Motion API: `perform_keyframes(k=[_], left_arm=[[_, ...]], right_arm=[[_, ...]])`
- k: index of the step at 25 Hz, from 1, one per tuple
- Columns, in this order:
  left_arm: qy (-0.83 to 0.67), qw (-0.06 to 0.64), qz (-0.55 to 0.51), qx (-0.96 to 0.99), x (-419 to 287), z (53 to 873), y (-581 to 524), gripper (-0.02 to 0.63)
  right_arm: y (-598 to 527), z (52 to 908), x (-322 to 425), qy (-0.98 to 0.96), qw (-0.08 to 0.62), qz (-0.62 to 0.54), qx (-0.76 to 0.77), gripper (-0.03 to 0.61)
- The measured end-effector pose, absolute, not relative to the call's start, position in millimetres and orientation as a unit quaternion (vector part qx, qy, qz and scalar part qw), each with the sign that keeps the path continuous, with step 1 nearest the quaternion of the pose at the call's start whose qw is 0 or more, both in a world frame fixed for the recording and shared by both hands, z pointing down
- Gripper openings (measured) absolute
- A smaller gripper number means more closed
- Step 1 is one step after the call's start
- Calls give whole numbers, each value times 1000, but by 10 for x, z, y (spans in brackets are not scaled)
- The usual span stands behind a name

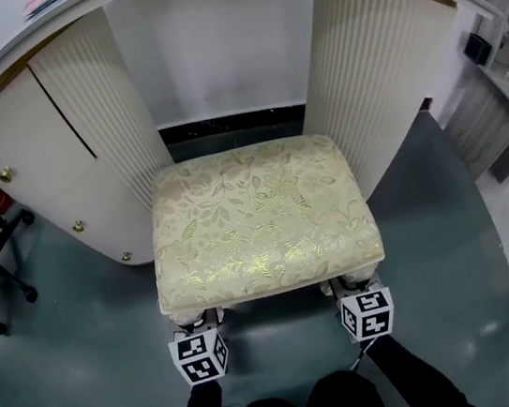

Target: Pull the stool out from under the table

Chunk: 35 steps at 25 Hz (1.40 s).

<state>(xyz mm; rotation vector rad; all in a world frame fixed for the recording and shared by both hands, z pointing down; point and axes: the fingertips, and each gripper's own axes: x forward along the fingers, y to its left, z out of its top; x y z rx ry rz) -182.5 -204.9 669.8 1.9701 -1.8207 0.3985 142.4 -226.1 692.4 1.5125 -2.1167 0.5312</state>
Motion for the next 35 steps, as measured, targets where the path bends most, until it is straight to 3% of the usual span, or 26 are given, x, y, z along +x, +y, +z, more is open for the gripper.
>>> perform_keyframes(k=[35], left_arm=[[-658, 209, 136, 711, -1834, 6677, -2020, 170]], right_arm=[[-2233, 6908, 1410, -774, 248, 181, 554, 172]])
